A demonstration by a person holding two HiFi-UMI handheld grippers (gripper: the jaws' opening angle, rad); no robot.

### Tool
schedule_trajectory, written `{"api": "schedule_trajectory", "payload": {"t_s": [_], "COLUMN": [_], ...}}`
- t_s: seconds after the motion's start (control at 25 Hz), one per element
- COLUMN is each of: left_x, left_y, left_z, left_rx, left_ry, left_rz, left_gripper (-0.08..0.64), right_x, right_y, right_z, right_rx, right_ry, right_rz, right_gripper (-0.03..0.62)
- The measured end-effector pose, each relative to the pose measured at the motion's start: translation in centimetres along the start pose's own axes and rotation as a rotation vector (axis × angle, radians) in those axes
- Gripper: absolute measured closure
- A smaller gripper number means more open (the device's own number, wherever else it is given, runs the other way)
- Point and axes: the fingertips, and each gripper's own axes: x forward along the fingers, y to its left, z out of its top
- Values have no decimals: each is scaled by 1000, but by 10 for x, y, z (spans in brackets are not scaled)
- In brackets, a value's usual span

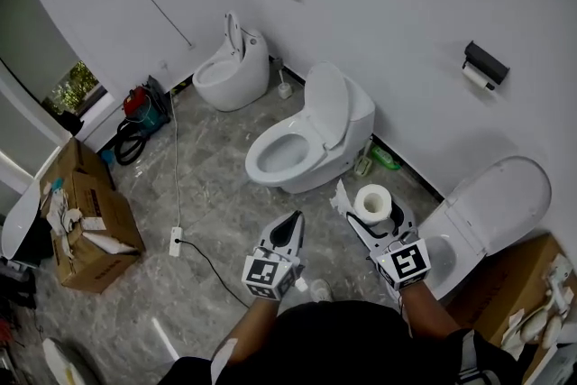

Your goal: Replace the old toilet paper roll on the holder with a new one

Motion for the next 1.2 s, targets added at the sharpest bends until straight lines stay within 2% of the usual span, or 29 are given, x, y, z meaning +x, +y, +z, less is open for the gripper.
{"api": "schedule_trajectory", "payload": {"t_s": [0.36, 0.48, 0.92, 1.2], "left_x": [38, 54, 152, 228], "left_y": [23, 20, 14, 8], "left_z": [4, 11, 44, 49], "left_rx": [9, 47, 140, 131], "left_ry": [-3, -7, -42, -31], "left_rz": [-94, -134, -223, -279], "left_gripper": [553, 553, 552, 553], "right_x": [34, 39, 67, 87], "right_y": [-15, -26, -114, -181], "right_z": [-7, -7, -9, -9], "right_rx": [8, 9, 11, -4], "right_ry": [36, 36, 32, 40], "right_rz": [-66, -83, -155, -201], "right_gripper": [282, 282, 282, 282]}}
